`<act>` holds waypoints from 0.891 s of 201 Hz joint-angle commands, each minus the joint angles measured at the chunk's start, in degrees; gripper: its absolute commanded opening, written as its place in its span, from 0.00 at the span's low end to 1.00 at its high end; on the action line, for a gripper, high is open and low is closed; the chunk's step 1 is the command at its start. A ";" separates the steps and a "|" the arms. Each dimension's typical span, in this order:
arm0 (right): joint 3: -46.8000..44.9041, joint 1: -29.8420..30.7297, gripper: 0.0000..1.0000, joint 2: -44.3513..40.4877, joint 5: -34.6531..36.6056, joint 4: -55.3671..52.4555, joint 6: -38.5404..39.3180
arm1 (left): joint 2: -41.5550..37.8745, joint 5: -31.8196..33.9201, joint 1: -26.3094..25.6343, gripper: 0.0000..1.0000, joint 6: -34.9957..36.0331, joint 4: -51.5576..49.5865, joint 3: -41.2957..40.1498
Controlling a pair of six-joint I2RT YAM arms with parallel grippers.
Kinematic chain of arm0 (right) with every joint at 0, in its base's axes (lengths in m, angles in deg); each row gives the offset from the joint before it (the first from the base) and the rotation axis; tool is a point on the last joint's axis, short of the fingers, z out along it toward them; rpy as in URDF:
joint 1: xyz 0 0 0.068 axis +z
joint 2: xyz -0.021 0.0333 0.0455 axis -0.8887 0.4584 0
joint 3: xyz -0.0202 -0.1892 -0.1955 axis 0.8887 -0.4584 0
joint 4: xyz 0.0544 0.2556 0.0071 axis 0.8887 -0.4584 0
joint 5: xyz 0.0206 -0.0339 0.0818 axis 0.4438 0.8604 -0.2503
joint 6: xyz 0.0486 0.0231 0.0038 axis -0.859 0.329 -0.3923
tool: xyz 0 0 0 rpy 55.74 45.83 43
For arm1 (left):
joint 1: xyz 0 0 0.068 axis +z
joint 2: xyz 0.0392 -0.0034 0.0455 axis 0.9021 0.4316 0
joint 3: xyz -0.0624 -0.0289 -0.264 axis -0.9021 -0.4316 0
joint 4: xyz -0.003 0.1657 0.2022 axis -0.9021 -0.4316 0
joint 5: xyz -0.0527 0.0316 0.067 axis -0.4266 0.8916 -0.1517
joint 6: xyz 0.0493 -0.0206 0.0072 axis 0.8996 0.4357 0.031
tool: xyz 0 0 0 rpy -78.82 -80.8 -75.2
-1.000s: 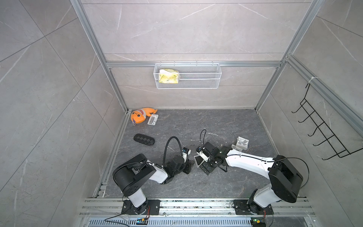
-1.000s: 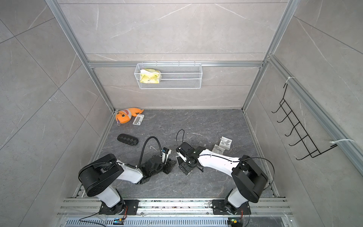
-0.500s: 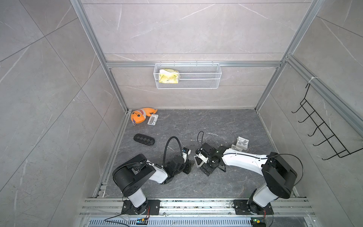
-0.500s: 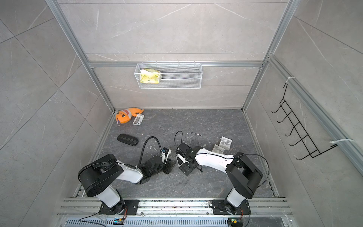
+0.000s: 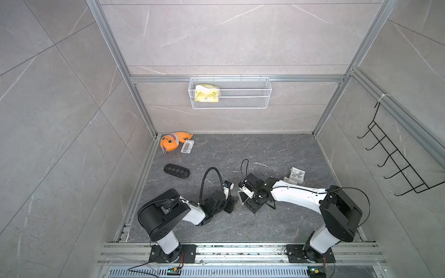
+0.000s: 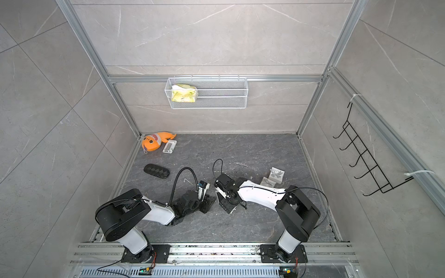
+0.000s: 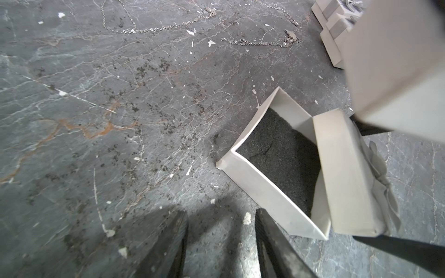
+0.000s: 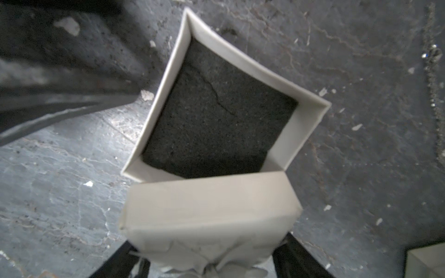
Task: Take the necklace out of the lift-off lid jewelry box
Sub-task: Close the lid on the jewelry box.
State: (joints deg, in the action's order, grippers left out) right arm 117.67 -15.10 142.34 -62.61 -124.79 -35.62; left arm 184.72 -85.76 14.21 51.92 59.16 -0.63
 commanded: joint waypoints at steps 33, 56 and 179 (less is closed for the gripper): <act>2.63 0.26 0.71 -2.21 -1.43 -5.08 -1.58 | -1.18 -0.68 -0.05 0.48 1.63 0.55 -0.03; 5.24 -0.40 0.71 -3.34 -3.46 -7.56 -3.36 | -0.87 -1.16 -0.01 0.48 1.88 0.73 0.11; 19.59 -17.28 0.67 9.55 -35.68 -19.63 -0.01 | 0.36 -0.47 -0.03 0.48 4.29 3.59 0.65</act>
State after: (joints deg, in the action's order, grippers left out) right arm 134.98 -31.95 149.66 -91.42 -139.67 -37.10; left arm 184.78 -86.84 14.21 53.69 59.75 -0.63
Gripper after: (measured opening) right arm 0.675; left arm 0.485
